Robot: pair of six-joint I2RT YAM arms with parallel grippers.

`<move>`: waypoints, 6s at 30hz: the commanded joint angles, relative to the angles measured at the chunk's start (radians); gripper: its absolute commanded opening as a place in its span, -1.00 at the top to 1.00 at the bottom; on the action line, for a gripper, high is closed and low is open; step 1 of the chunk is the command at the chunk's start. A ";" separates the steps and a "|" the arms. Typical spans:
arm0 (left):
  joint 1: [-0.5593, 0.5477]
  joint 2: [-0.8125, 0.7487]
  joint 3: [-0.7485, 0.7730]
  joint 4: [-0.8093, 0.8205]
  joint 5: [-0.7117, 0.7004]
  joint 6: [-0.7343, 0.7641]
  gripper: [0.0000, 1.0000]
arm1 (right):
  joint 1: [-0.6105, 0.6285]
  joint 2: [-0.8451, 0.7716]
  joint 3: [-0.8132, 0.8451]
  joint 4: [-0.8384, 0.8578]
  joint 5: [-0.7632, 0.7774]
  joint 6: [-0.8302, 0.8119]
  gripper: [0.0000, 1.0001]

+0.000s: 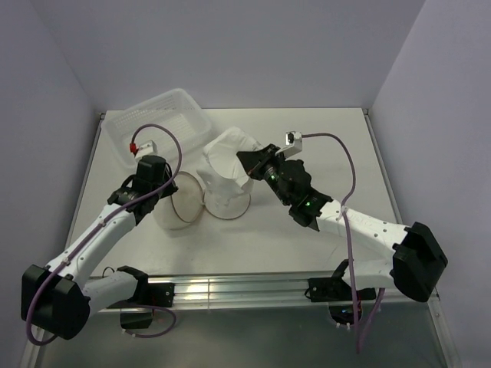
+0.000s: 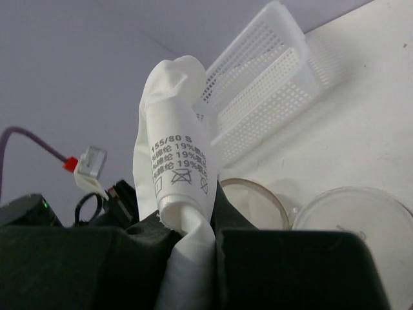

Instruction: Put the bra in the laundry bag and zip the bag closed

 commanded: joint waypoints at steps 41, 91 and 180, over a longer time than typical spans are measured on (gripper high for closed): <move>0.060 -0.152 -0.116 0.213 0.169 -0.108 1.00 | 0.245 0.389 -0.018 0.217 0.270 0.172 1.00; -0.251 -0.114 -0.306 0.664 0.426 -0.473 1.00 | 0.234 0.215 -0.090 0.111 0.339 0.092 1.00; -0.127 -0.292 -0.296 0.525 0.317 -0.338 1.00 | -0.051 -0.099 0.283 -0.496 0.296 -0.458 1.00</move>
